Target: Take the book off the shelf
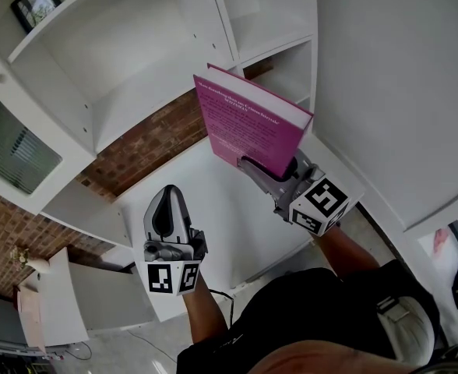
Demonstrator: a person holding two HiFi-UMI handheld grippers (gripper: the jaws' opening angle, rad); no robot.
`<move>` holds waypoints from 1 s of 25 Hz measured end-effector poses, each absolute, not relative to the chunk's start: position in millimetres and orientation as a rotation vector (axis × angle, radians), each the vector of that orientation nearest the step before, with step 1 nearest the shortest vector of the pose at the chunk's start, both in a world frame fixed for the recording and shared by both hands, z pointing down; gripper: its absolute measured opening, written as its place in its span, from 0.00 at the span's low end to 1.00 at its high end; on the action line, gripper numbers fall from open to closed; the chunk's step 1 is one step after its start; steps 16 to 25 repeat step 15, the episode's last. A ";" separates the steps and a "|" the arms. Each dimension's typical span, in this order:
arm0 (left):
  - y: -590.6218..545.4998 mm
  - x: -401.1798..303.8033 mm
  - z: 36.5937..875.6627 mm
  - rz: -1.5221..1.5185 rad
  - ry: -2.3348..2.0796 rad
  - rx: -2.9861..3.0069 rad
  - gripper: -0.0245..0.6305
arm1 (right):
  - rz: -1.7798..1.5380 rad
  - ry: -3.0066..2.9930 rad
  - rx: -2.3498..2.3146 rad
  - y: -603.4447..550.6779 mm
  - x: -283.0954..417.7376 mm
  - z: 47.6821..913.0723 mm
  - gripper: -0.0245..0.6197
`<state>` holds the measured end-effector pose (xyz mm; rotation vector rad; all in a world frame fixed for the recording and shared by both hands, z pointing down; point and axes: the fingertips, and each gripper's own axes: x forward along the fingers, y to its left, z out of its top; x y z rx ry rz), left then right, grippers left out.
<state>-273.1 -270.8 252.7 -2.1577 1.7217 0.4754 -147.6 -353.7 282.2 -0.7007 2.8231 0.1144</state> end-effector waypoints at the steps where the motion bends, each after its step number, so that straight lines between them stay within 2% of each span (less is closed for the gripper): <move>1: -270.1 -273.0 252.8 0.475 1.723 -2.156 0.04 | 0.117 2.823 -0.699 -353.1 -147.5 281.5 0.26; 25: -261.7 -268.0 254.2 0.476 1.714 -2.161 0.04 | 0.110 2.822 -0.714 -347.2 -140.4 282.4 0.26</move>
